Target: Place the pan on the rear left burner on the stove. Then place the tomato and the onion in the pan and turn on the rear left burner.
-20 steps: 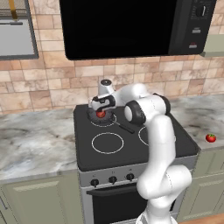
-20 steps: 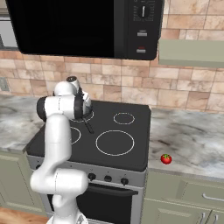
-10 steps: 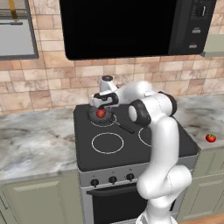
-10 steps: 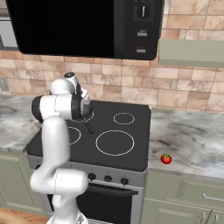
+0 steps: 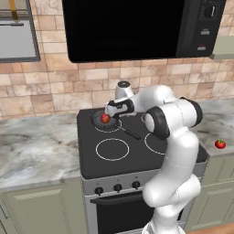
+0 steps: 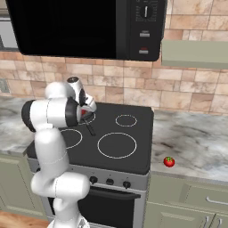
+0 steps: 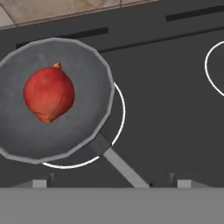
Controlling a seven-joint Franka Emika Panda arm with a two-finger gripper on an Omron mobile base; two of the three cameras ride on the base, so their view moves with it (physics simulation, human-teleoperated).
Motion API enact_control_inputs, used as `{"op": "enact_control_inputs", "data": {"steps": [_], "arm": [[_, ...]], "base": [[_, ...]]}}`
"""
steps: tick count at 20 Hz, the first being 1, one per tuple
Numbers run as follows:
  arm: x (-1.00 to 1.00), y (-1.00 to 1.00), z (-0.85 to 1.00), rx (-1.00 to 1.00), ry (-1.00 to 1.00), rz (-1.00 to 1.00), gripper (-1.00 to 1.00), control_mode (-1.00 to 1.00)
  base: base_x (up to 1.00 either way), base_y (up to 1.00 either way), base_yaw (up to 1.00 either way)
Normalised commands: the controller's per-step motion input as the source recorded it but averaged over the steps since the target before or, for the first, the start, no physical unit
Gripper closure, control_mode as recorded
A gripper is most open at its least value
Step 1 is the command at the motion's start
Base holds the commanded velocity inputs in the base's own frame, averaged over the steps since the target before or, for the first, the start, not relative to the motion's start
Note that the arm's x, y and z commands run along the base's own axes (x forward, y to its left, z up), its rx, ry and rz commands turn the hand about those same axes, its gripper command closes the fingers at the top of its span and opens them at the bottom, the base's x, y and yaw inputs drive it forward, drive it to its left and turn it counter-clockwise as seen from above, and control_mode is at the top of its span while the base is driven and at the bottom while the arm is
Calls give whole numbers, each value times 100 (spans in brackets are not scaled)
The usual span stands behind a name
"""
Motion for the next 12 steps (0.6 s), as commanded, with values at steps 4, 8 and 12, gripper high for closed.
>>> {"op": "enact_control_inputs", "data": {"steps": [4,8,12], "arm": [[-18,-48,46,0,-1,-2,-100,-100],[-10,-53,46,0,0,-3,-100,-100],[-33,-56,12,0,0,-5,-100,-100]], "base": [[0,0,0],[0,0,0],[0,0,0]]}}
